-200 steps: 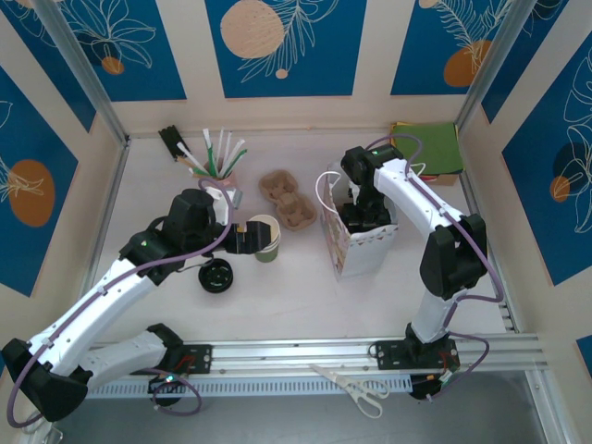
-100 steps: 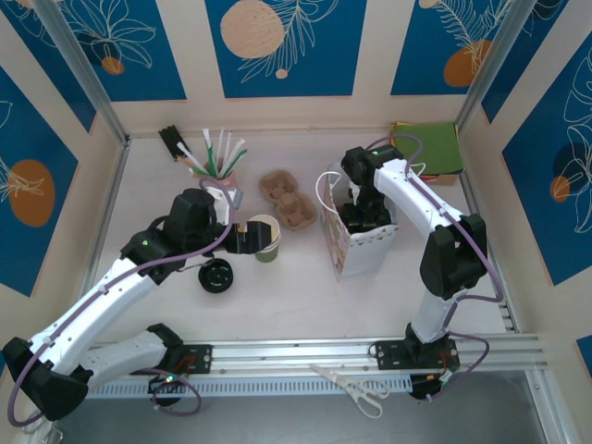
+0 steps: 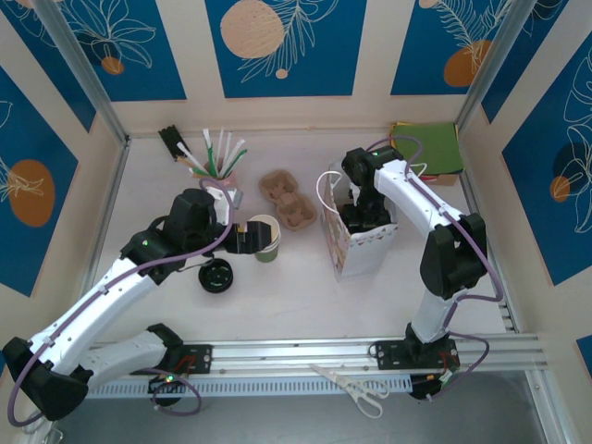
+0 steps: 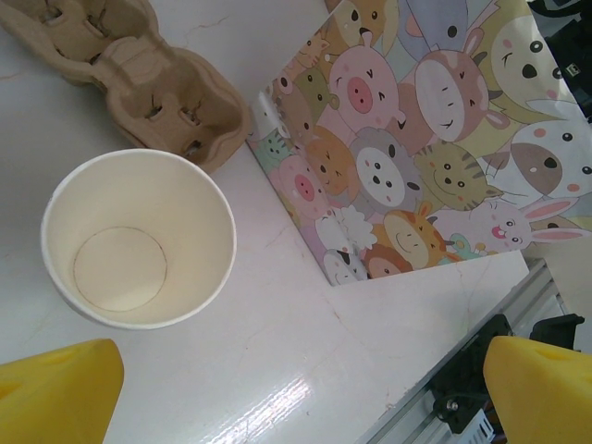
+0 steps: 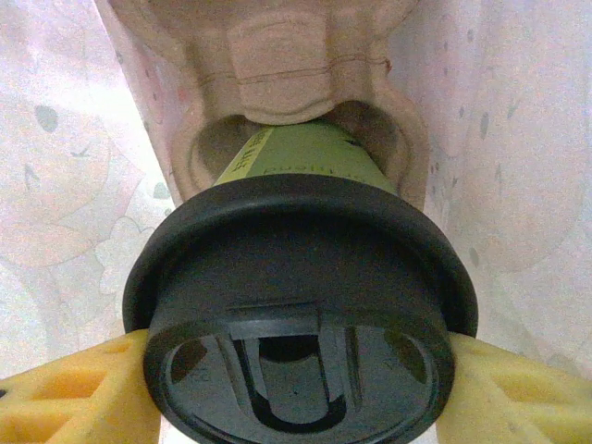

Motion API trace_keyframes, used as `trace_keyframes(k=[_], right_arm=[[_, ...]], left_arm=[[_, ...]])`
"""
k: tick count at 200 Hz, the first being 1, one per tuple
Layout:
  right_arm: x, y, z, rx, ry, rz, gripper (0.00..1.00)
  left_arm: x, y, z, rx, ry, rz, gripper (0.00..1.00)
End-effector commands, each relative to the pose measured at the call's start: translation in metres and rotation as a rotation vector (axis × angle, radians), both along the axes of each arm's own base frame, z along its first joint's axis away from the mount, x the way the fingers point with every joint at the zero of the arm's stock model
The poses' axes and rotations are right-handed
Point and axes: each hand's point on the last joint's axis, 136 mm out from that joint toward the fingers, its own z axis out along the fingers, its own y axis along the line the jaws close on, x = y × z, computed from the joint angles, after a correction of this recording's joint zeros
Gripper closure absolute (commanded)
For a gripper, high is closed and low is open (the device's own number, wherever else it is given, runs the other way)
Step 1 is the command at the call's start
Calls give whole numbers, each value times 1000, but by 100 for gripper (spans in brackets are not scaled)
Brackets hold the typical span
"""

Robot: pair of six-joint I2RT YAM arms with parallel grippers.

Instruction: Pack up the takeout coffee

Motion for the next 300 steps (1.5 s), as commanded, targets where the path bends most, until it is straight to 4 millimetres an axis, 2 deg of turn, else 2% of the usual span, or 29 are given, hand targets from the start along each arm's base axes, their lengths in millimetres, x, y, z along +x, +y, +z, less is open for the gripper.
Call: trace_keyframes(k=[1, 82, 300], right_arm=[[-1, 5, -21, 17, 49, 1, 36], [-3, 5, -36, 11, 75, 1, 36], [1, 8, -38, 20, 72, -1, 36]], left_arm=[[-1, 2, 7, -17, -9, -4, 0], [-2, 2, 6, -16, -4, 0, 0], [0, 1, 7, -16, -6, -3, 0]])
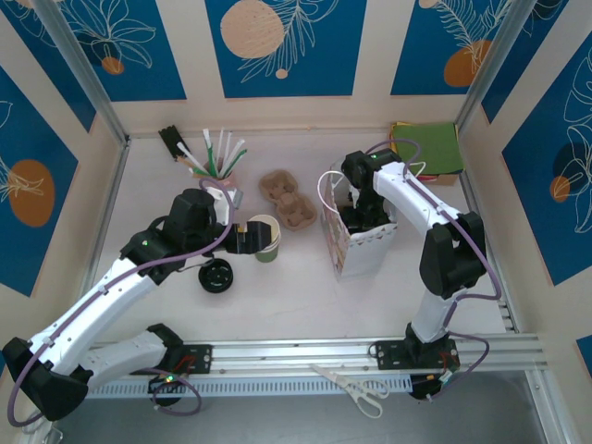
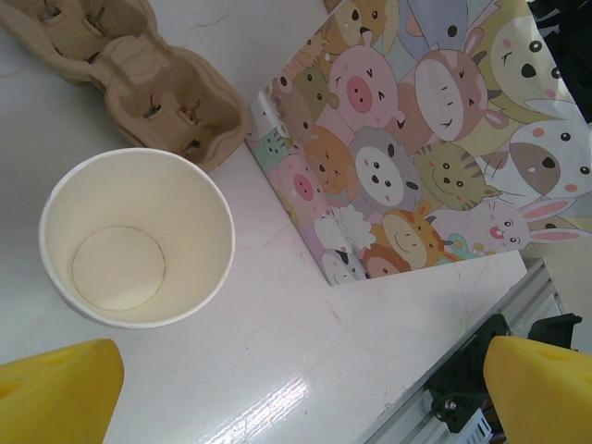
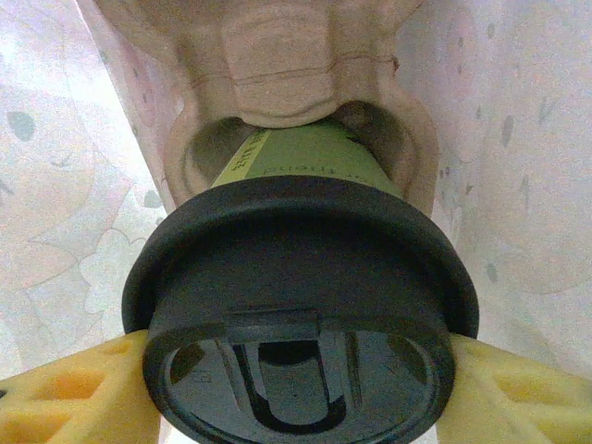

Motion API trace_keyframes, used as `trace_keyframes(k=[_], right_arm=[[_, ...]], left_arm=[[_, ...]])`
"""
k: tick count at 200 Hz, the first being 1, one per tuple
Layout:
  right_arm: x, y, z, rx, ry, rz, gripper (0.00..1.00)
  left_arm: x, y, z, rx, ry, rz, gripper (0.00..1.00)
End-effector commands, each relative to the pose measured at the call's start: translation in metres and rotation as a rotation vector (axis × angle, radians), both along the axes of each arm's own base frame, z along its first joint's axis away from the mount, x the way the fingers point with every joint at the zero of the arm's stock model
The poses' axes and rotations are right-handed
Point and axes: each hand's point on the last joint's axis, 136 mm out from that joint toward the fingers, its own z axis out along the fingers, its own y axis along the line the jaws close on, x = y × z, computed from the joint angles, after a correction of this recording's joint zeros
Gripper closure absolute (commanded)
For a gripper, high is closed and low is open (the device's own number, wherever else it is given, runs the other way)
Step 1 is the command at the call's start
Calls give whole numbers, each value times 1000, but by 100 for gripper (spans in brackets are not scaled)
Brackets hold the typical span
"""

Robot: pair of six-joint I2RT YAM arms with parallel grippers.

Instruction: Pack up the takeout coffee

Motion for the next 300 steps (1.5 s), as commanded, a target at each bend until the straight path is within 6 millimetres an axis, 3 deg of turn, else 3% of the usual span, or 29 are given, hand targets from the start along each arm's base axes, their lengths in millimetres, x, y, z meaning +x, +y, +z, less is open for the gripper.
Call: trace_keyframes(k=[1, 90, 300], right_arm=[[3, 8, -28, 19, 56, 0, 36], [-1, 11, -43, 20, 87, -1, 36], [3, 10, -36, 21, 69, -2, 36]], left_arm=[[0, 1, 6, -13, -7, -4, 0], [2, 1, 6, -5, -6, -4, 0], [3, -1, 4, -7, -2, -2, 0]])
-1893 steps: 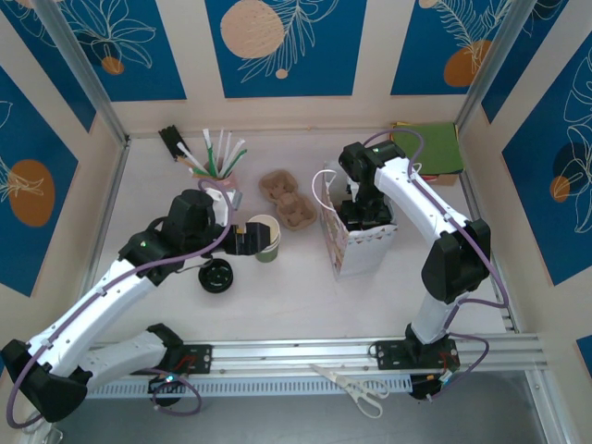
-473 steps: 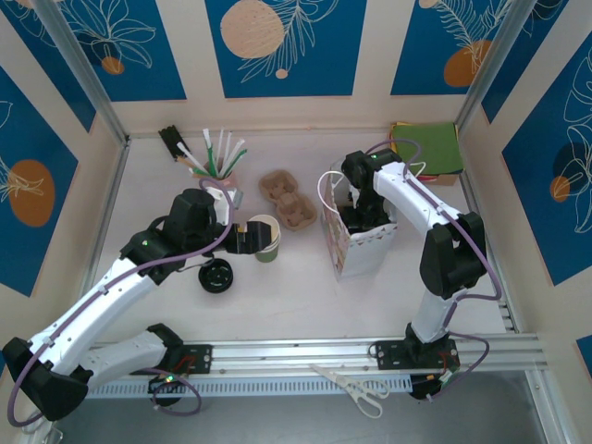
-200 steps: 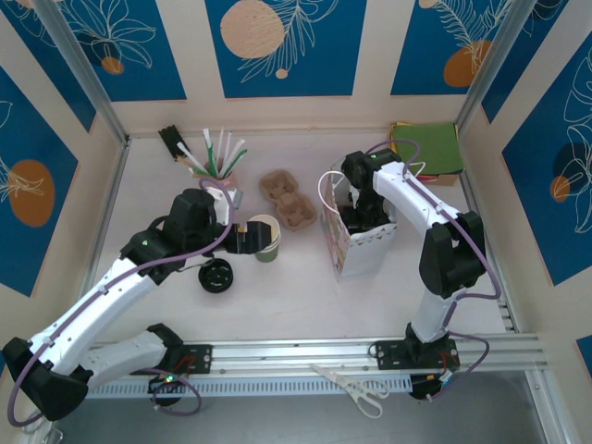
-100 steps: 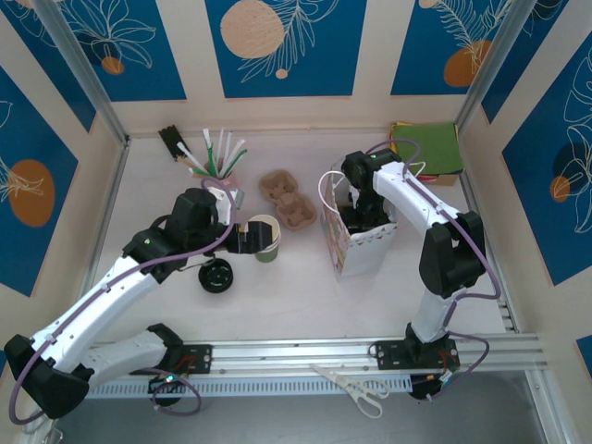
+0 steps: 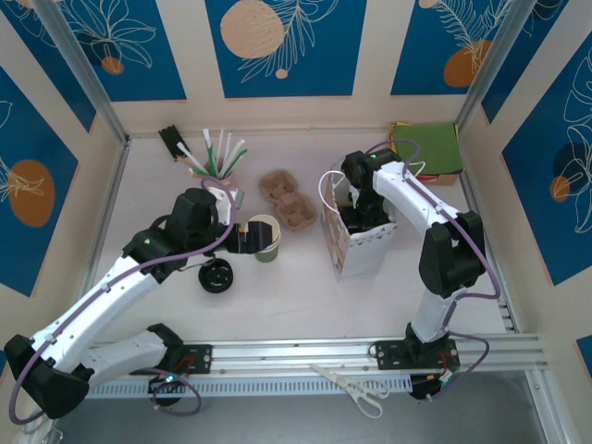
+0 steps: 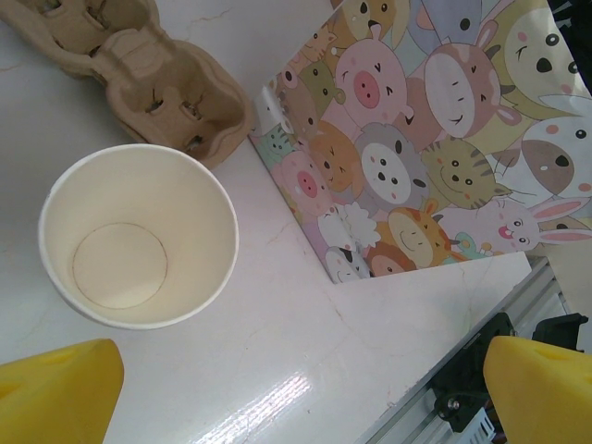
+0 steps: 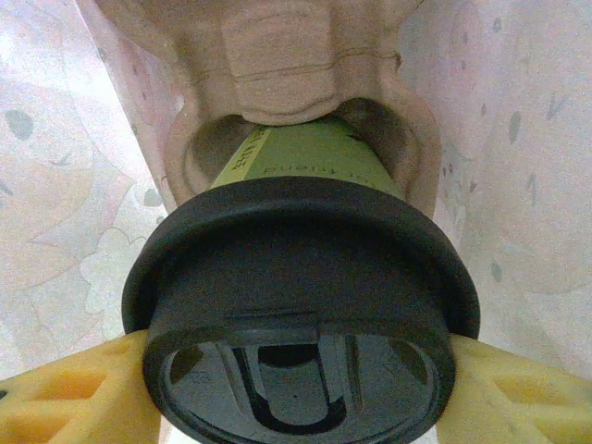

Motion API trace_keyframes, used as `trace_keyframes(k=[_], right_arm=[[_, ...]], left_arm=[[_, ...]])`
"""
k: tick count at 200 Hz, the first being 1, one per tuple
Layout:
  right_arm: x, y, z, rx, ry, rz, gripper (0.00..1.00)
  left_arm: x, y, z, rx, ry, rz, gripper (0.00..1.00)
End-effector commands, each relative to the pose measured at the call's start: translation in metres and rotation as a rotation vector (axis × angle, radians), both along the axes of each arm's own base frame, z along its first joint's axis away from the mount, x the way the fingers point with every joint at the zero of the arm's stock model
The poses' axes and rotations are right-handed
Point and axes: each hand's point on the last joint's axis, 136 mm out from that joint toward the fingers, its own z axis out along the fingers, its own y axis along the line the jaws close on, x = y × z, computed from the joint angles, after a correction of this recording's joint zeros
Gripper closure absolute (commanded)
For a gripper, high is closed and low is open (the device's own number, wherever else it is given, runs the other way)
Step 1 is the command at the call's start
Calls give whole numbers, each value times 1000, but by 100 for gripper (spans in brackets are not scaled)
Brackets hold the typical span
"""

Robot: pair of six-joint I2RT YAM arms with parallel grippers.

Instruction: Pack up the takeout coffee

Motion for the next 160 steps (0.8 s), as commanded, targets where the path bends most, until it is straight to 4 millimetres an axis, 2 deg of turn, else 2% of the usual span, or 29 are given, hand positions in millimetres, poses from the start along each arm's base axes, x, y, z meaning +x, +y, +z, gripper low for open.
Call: trace_keyframes(k=[1, 160], right_arm=[[4, 9, -35, 18, 59, -1, 36], [6, 10, -29, 22, 47, 3, 36]], left_arm=[[1, 0, 8, -15, -13, -2, 0], [2, 0, 10, -19, -17, -4, 0]])
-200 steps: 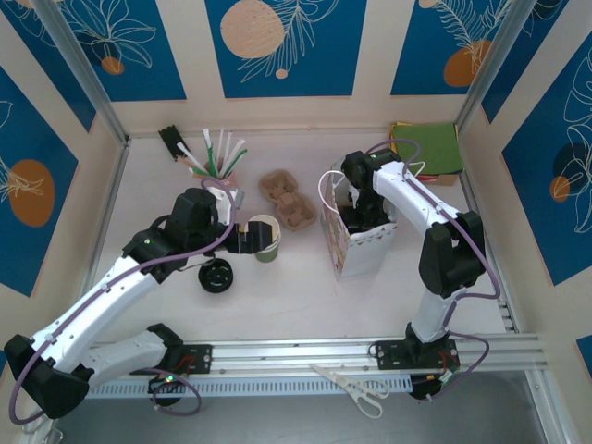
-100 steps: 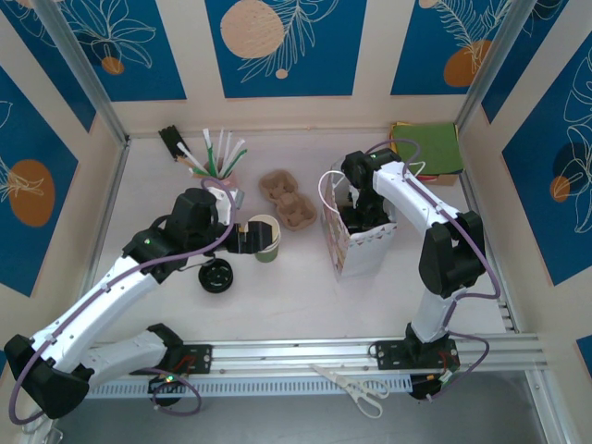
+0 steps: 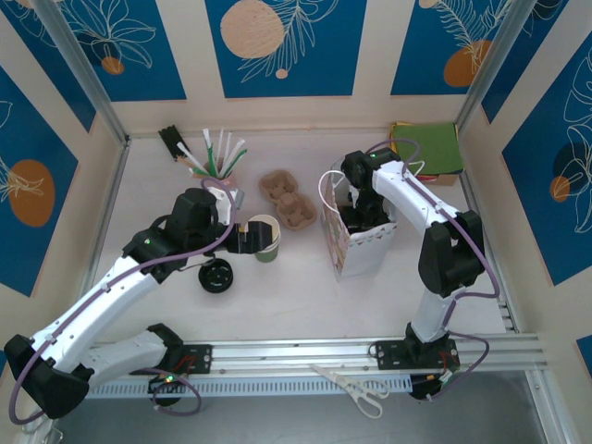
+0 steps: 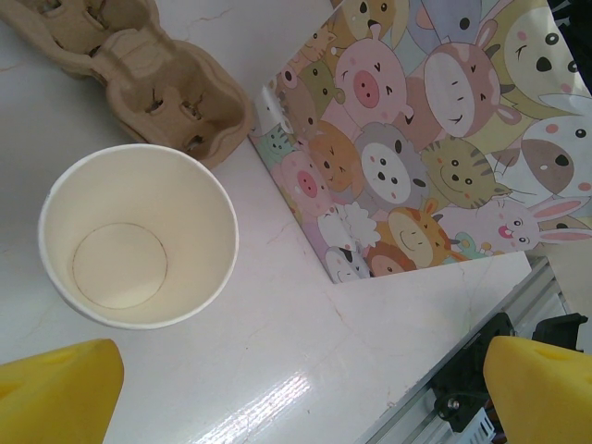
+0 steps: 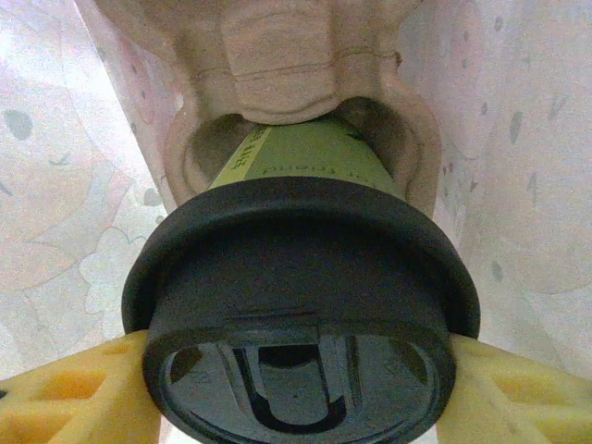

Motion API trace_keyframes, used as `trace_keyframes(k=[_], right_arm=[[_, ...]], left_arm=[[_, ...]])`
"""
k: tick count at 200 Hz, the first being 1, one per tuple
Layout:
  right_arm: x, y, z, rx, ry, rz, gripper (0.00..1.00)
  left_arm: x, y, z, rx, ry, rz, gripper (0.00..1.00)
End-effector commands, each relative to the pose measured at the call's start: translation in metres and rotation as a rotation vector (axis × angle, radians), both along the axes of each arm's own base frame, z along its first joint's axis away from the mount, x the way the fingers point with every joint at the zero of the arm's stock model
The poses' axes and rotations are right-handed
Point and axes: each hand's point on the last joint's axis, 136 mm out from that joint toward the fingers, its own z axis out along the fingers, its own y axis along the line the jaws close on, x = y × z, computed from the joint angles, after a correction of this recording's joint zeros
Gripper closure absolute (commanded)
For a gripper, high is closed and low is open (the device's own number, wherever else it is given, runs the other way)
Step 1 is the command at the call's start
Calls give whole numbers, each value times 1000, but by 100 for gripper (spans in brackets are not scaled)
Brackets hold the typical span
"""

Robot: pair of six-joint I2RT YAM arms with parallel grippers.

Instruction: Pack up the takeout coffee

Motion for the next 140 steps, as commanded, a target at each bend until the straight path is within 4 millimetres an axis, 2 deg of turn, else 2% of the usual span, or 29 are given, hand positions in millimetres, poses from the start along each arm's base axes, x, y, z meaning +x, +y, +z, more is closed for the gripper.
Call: trace_keyframes(k=[1, 140], right_arm=[[6, 9, -29, 23, 41, 3, 36], [5, 11, -21, 26, 32, 4, 32]], left_arm=[[2, -1, 10, -20, -16, -5, 0], [1, 0, 10, -22, -16, -5, 0]])
